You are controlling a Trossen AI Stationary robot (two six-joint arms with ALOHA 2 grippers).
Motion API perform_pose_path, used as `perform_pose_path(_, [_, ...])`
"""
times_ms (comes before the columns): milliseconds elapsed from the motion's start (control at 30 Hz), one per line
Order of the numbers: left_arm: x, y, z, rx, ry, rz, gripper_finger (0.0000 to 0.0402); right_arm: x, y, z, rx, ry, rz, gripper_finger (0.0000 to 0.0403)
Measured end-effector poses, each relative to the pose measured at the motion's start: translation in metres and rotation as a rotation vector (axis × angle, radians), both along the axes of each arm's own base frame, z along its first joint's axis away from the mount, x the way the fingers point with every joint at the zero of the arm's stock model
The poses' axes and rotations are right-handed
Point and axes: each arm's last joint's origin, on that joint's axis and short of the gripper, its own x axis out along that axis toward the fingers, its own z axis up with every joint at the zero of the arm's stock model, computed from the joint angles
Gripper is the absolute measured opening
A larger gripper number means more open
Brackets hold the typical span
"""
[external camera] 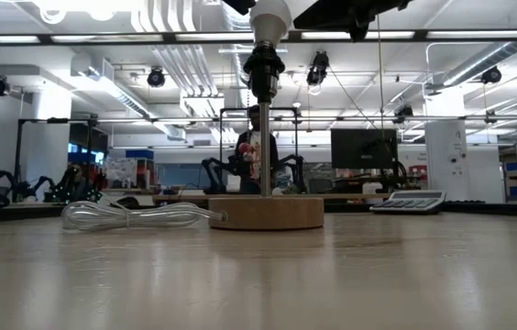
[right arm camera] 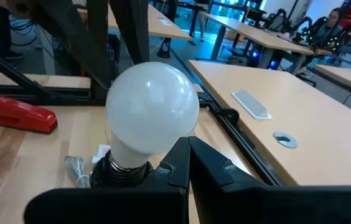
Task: Screw lightbulb
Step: Insert the lightbulb into the brown lamp
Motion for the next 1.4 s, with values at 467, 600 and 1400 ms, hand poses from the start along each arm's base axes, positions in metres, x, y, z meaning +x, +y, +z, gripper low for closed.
perform_pose_path(467, [0.006,-0.001,-0.021,-0.005,0.030,0.014,0.0121,0.001,0.002,0.001,0.013,-0.007,0.075,0.0000])
perform_pose_path(600, [0.006,-0.002,-0.023,-0.006,0.035,0.016,0.0117,0.001,0.003,0.001,0.015,-0.007,0.086,0.0000])
perform_pose_path(1400, [-0.011,-0.040,-0.022,0.184,-0.182,0.121,0.0089,0.010,-0.001,-0.006,-0.005,0.018,0.038,0.0000])
